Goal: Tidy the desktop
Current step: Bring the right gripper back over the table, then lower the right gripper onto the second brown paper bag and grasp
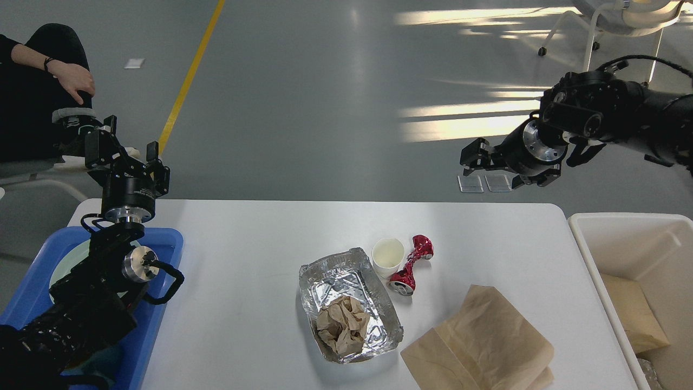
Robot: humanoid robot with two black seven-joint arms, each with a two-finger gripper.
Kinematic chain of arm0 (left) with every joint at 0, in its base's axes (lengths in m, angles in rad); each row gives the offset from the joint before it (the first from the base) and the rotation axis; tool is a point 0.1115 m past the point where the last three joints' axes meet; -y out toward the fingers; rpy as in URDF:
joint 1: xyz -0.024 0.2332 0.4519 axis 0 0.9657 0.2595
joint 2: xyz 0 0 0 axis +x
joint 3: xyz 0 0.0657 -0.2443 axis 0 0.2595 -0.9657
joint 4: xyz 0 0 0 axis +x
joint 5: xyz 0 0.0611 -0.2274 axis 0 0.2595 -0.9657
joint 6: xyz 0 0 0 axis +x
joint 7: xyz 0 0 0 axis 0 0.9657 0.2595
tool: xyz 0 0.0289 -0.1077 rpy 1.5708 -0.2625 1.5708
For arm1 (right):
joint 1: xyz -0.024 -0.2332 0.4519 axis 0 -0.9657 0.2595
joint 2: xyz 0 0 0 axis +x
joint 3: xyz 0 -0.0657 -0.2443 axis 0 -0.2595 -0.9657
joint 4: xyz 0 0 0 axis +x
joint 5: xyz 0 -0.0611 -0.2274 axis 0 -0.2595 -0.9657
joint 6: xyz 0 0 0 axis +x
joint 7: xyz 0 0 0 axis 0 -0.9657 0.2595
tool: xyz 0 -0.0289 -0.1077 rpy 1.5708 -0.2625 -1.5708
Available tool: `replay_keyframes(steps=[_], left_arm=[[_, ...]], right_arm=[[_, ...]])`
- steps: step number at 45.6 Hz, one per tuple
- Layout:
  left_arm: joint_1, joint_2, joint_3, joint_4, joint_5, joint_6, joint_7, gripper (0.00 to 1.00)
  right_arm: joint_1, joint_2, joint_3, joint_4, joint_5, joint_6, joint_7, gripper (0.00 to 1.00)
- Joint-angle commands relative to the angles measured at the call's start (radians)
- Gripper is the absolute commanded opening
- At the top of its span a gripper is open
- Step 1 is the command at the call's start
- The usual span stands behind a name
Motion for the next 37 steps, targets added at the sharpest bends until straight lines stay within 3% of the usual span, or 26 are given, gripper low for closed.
replay_keyframes(steps=[1,11,23,26,32,37], left_arm=[[0.0,0.0,0.0,0.0,0.0,0.0,0.0,0.97],[0.0,0.0,0.0,0.0,0.0,0.0,0.0,0.97],[0.0,0.0,0.0,0.0,0.0,0.0,0.0,0.97],[0.0,0.0,0.0,0.0,0.0,0.0,0.0,0.97],[0.0,0.0,0.0,0.0,0.0,0.0,0.0,0.97],[0.0,0.0,0.0,0.0,0.0,0.0,0.0,0.97]], right_arm=[[0.134,-0.01,-0.026,0.218,0.0,0.008,0.0,1.0],[0.284,-0.045,-0.03,0.452,-0.001,0.064,-0.001,1.0],[0.061,-0.044,-0.01,0.433,0.005,0.09,-0.001,1.0],[0.001,-0.041,0.006,0.4,0.011,0.028,-0.003,1.0],[-0.071,-0.036,0.008,0.373,0.014,-0.196,-0.006,1.0],[-0.088,-0.031,0.003,0.381,-0.007,-0.218,-0.004,1.0]])
